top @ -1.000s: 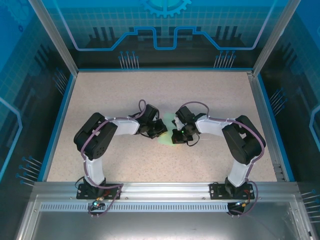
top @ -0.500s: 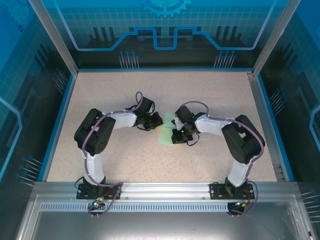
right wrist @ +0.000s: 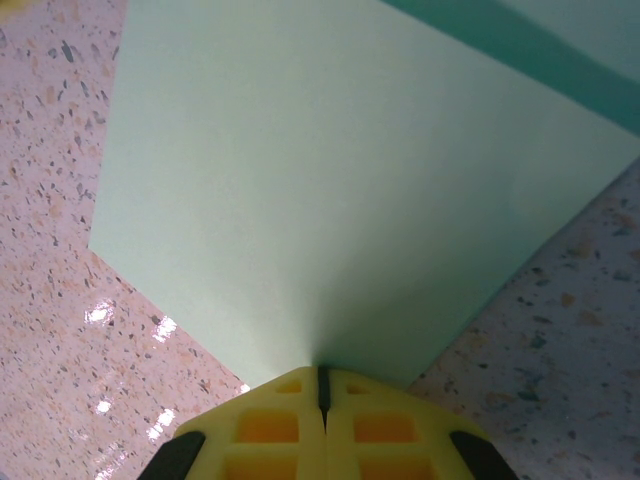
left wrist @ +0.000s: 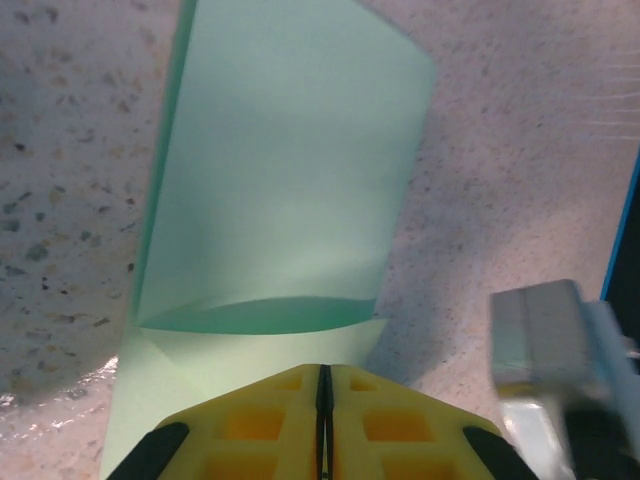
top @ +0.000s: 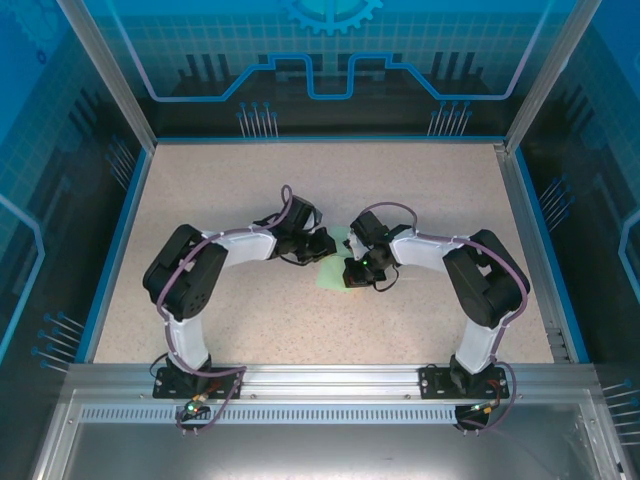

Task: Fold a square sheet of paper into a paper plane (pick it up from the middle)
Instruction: Fold the triangle a second time at the center of the table.

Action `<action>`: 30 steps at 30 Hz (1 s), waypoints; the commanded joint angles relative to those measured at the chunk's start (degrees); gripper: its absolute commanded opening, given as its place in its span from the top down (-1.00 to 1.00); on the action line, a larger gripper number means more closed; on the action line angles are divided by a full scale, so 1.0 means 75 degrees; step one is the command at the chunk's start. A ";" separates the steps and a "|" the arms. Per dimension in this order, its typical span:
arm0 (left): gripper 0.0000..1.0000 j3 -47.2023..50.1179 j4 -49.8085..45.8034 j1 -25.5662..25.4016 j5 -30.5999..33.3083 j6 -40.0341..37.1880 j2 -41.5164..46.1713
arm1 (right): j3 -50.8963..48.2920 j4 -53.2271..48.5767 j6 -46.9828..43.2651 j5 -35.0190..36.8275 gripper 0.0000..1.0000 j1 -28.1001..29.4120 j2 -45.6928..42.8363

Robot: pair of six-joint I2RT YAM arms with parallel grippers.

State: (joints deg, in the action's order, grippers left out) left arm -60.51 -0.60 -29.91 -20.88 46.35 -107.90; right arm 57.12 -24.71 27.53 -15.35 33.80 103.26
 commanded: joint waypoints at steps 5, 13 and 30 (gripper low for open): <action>0.79 -0.0157 -0.0442 0.0023 0.0194 -0.0067 -0.0596 | -0.0223 -0.0638 -0.0184 0.0011 1.00 -0.0167 -0.0010; 0.80 -0.0336 -0.0786 0.0021 0.0369 -0.0101 -0.0863 | 0.0232 -0.0200 -0.0156 -0.0788 1.00 -0.0230 -0.0435; 0.80 -0.0170 -0.0936 0.0026 0.0464 0.0006 -0.0719 | 0.1466 0.0028 -0.0021 -0.0509 1.00 -0.0171 0.1010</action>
State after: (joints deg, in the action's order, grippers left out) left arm -62.52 -3.25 -29.78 -20.29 46.35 -112.44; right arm 67.07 -24.12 27.57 -20.14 32.47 107.83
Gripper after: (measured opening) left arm 0.102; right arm 0.042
